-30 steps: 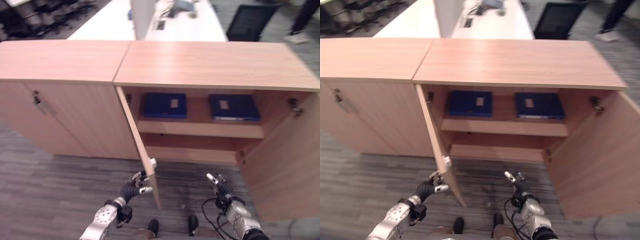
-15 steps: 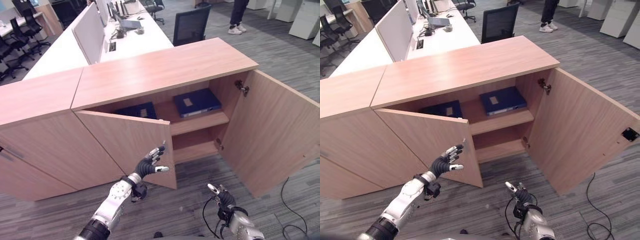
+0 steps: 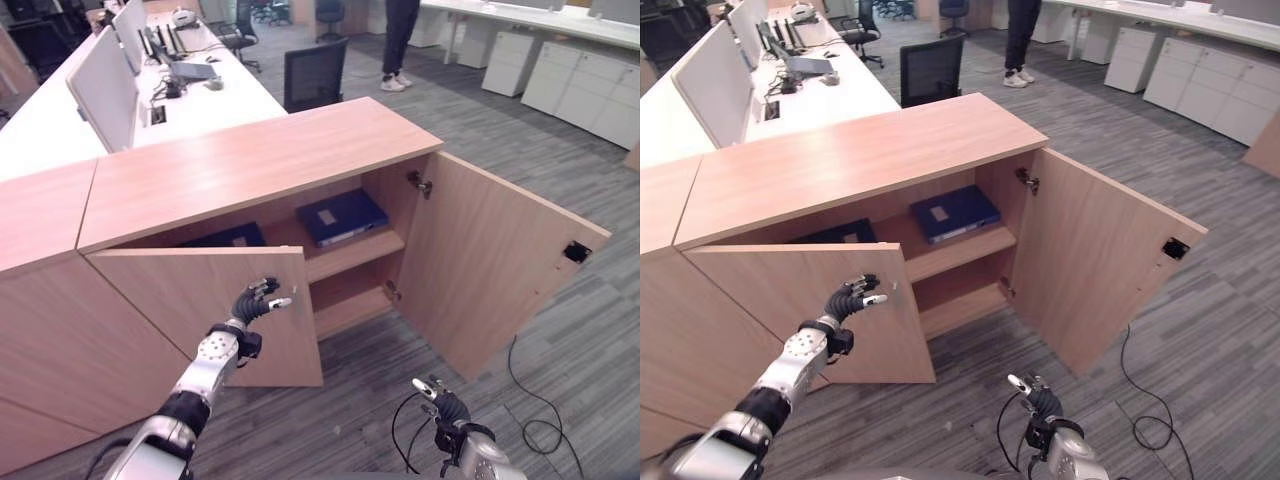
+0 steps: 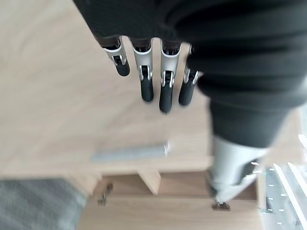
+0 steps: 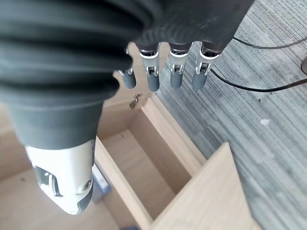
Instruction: Put the empty folder in the office cabinet
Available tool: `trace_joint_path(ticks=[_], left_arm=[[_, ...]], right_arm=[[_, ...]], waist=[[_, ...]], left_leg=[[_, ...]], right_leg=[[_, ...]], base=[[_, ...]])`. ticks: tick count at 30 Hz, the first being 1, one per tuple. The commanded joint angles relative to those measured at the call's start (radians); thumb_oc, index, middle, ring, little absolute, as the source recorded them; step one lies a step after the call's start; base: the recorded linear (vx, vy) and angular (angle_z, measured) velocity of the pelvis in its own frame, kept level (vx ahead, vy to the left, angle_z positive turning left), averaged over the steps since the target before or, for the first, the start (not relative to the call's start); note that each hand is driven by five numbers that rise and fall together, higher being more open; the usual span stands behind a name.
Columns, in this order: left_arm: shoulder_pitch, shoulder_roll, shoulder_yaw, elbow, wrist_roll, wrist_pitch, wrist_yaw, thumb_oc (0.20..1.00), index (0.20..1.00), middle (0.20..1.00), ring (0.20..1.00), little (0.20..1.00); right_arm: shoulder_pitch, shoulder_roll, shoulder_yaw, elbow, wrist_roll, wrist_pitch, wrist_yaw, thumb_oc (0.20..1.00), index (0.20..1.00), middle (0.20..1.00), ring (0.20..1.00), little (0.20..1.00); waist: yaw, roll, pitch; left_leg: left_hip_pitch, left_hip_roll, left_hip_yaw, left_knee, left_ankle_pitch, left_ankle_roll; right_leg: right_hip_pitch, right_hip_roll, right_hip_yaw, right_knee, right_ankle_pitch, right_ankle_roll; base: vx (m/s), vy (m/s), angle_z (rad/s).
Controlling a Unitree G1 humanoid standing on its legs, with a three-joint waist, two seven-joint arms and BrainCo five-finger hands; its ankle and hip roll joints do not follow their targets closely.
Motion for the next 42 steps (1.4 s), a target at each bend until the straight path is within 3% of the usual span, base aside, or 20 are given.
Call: trace_joint_path(ticks=[1, 13, 25, 31, 36, 42], left_arm=[[-0.185, 0.076, 0.019, 0.113, 0.030, -0.045, 0.020, 1.000, 1.000, 1.000, 1.000, 1.000], [-0.316, 0.193, 0.069, 0.290, 0.014, -0.037, 0.013, 1.000, 1.000, 1.000, 1.000, 1.000], [-0.284, 0.153, 0.089, 0.246, -0.013, -0.058, 0.034, 1.000, 1.000, 1.000, 1.000, 1.000], [-0.139, 0.062, 0.077, 0.055, -0.016, -0.086, 0.034, 1.000, 1.000, 1.000, 1.000, 1.000], [0.132, -0.028, 0.104, -0.224, -0.048, -0.101, 0.003, 1.000, 1.000, 1.000, 1.000, 1.000], [0.318, -0.044, 0.109, -0.431, -0.073, -0.083, -0.075, 1.000, 1.000, 1.000, 1.000, 1.000]], right_arm=[[-0.011, -0.023, 0.026, -0.049, 0.012, -0.031, 0.022, 1.000, 1.000, 1.000, 1.000, 1.000], [0.008, -0.039, 0.028, -0.074, 0.037, -0.046, 0.041, 1.000, 1.000, 1.000, 1.000, 1.000], [0.023, -0.031, 0.023, -0.053, 0.032, -0.049, 0.037, 1.000, 1.000, 1.000, 1.000, 1.000], [0.017, -0.021, -0.004, -0.049, 0.030, -0.050, 0.028, 1.000, 1.000, 1.000, 1.000, 1.000], [0.011, 0.010, -0.061, -0.050, 0.019, -0.044, 0.013, 1.000, 1.000, 1.000, 1.000, 1.000], [0.016, 0.021, -0.102, -0.064, 0.003, -0.040, 0.009, 1.000, 1.000, 1.000, 1.000, 1.000]], waist=[[-0.016, -0.017, -0.017], [-0.058, -0.048, -0.017], [-0.042, -0.053, -0.017], [-0.005, -0.059, -0.012], [0.058, -0.071, -0.008], [0.100, -0.079, -0.002]], left_leg=[[0.051, 0.022, 0.017, 0.013, -0.088, -0.036], [0.050, 0.028, 0.109, 0.013, -0.101, -0.033], [0.059, 0.018, 0.092, 0.013, -0.108, -0.029], [0.040, 0.011, 0.040, 0.013, -0.101, -0.024], [0.015, 0.000, -0.021, 0.013, -0.091, -0.016], [-0.016, -0.013, -0.070, 0.013, -0.072, -0.010]], right_leg=[[-0.037, -0.042, -0.044, 0.058, -0.031, 0.091], [-0.094, -0.032, 0.022, 0.045, 0.008, 0.127], [-0.079, -0.051, -0.009, 0.039, 0.008, 0.131], [-0.065, -0.070, -0.059, 0.042, 0.002, 0.125], [-0.045, -0.093, -0.117, 0.047, -0.005, 0.113], [-0.044, -0.108, -0.168, 0.057, 0.001, 0.108]], base=[[0.02, 0.044, -0.36], [0.01, 0.024, -0.28], [0.00, 0.007, -0.07], [-0.03, 0.000, 0.31], [-0.03, 0.007, 0.30], [-0.04, 0.010, 0.40]])
